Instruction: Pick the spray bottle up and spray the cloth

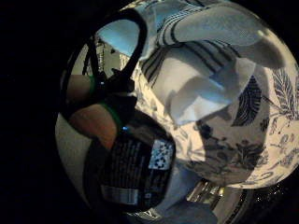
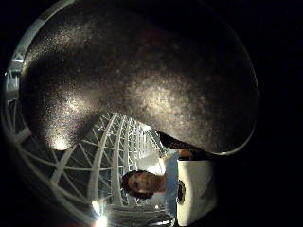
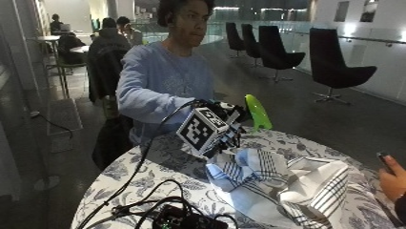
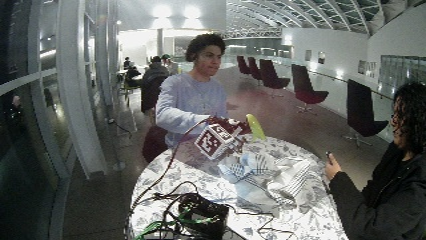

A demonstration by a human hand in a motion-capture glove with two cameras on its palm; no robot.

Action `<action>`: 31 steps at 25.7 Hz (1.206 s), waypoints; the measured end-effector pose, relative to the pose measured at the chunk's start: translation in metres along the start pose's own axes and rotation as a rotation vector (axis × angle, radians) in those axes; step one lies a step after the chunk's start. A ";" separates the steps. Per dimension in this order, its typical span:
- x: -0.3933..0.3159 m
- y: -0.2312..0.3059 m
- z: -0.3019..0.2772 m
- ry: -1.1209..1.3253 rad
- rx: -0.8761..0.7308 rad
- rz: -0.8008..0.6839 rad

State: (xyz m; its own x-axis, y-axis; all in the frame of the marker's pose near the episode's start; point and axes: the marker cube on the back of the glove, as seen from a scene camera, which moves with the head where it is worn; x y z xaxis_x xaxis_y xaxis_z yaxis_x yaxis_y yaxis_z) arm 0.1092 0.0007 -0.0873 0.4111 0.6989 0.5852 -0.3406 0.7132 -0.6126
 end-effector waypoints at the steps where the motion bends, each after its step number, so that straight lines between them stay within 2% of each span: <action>1: 0.000 0.000 0.000 0.000 -0.002 0.002; 16: 0.003 0.000 0.006 0.005 -0.010 0.018; 20: 0.001 -0.001 0.011 0.014 0.029 -0.014; 26: -0.017 0.001 0.028 0.027 0.177 -0.227; 31: -0.045 -0.005 0.072 -0.021 0.177 -0.492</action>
State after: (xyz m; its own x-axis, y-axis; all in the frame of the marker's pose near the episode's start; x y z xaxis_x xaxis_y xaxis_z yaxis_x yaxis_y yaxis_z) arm 0.0319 -0.0306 -0.0719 0.5420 0.2789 0.7927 -0.2502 0.9541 -0.1647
